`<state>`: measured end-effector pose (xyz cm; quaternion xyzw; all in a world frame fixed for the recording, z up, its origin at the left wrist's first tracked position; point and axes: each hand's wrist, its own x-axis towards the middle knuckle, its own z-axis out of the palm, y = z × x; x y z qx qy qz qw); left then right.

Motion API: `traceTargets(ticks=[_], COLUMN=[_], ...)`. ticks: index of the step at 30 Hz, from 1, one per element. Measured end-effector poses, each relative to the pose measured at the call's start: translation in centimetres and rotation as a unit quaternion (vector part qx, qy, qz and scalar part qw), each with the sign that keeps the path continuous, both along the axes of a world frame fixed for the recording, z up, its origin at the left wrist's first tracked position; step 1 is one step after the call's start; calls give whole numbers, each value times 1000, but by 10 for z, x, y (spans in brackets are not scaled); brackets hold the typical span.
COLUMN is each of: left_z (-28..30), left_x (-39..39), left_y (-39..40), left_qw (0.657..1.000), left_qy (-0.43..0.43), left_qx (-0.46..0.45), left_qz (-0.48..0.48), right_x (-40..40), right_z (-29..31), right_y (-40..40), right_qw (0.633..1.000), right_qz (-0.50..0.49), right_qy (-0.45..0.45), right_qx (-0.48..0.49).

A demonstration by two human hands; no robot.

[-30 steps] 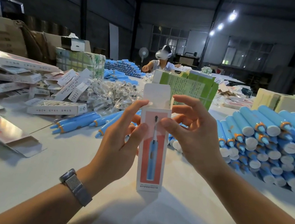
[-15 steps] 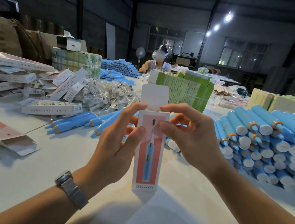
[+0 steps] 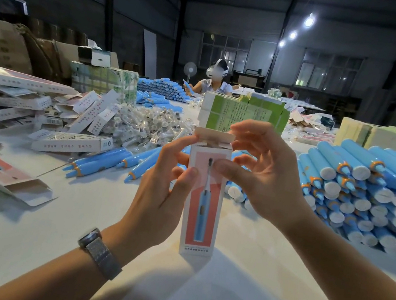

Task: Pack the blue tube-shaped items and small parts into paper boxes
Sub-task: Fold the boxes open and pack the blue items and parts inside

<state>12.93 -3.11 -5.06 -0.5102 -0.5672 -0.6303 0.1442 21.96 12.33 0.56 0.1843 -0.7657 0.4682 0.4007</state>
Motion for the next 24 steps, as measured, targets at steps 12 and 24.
traceTargets(ticks=[12,24], left_z=[3,18], left_x=[5,18], left_y=[1,4], left_qw=[1000,992], left_qy=[14,-53], left_qx=[-15,112], left_qz=[-1,-10], right_x=[5,9], right_z=[3,9], right_y=[-3,-14], right_qw=[1000,995], right_qz=[-9,-47], right_qy=[-5,-5], right_qx=[18,92])
